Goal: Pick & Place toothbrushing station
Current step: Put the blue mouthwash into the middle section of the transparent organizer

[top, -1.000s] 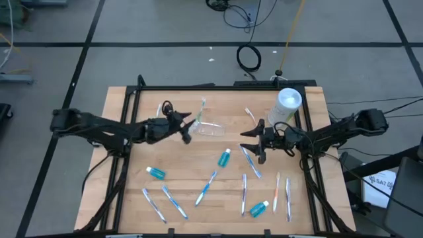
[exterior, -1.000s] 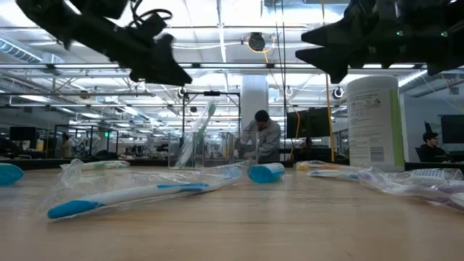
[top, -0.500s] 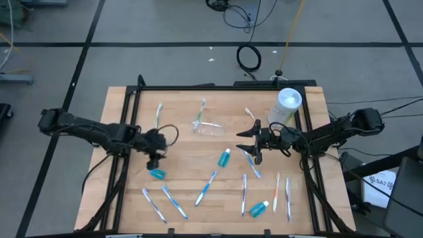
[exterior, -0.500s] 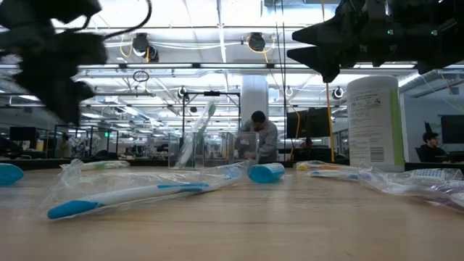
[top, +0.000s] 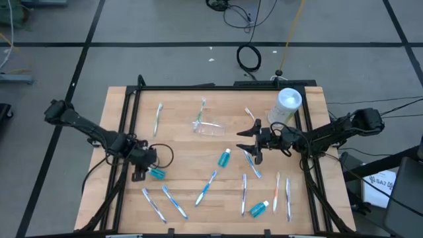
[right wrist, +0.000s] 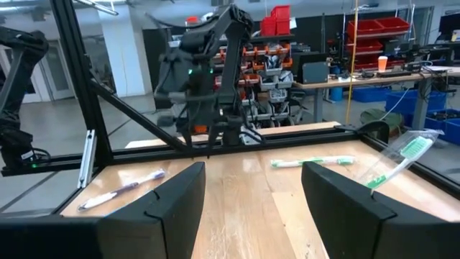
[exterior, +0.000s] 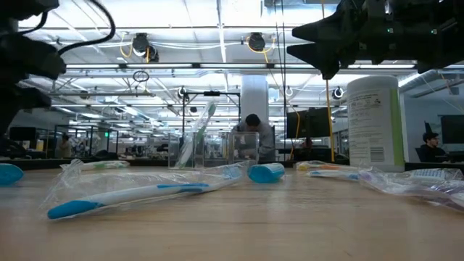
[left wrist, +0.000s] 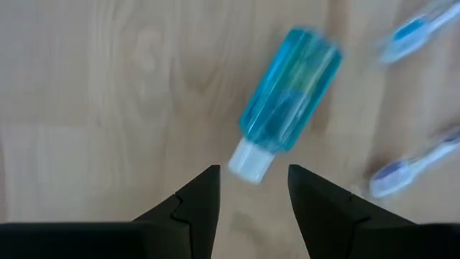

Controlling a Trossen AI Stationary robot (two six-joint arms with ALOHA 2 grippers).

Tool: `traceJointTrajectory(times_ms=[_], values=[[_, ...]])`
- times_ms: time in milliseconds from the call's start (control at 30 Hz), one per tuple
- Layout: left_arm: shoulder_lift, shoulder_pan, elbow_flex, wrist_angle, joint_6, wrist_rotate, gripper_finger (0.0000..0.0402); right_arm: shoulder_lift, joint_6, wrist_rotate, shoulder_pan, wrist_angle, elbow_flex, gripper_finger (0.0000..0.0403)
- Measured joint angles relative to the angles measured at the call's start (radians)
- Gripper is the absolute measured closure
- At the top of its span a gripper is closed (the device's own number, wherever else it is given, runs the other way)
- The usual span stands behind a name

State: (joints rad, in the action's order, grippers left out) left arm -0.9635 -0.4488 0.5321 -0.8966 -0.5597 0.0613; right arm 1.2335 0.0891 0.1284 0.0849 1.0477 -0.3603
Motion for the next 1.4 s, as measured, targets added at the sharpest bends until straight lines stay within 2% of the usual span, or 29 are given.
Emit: traceJointTrajectory(times_ms=[367, 700, 800, 967, 1067, 1267, 1400], values=[[-0.165, -0.071, -0.033, 0.043, -0.054, -0.011, 0.0231, 0.0, 0.0, 0.0, 0.0, 0.003, 0.0, 0.0176], [-0.25, -0.071, -0.032, 0.121, 0.009, -0.044, 0.0232, 0.0, 0.0, 0.0, 0.0, 0.003, 0.0, 0.0177], [-0.26, -0.071, -0.03, 0.121, 0.02, -0.037, 0.0246, 0.0, -0.002, 0.0, 0.0, 0.003, 0.0, 0.0177], [-0.258, -0.07, -0.03, 0.134, 0.029, -0.053, 0.0292, 0.0, -0.008, 0.0, 0.0, 0.003, 0.0, 0.0177], [-0.259, -0.071, -0.024, 0.144, 0.026, -0.071, 0.0303, 0.0, -0.008, 0.0, 0.0, 0.003, 0.0, 0.0177], [-0.26, -0.07, 0.051, 0.143, 0.085, -0.191, 0.0289, 0.0, -0.008, 0.0, 0.0, 0.003, 0.0, 0.0177], [-0.26, -0.057, 0.161, 0.144, 0.179, -0.364, 0.0294, 0.0, -0.008, 0.0, 0.0, 0.025, 0.0, 0.0177]])
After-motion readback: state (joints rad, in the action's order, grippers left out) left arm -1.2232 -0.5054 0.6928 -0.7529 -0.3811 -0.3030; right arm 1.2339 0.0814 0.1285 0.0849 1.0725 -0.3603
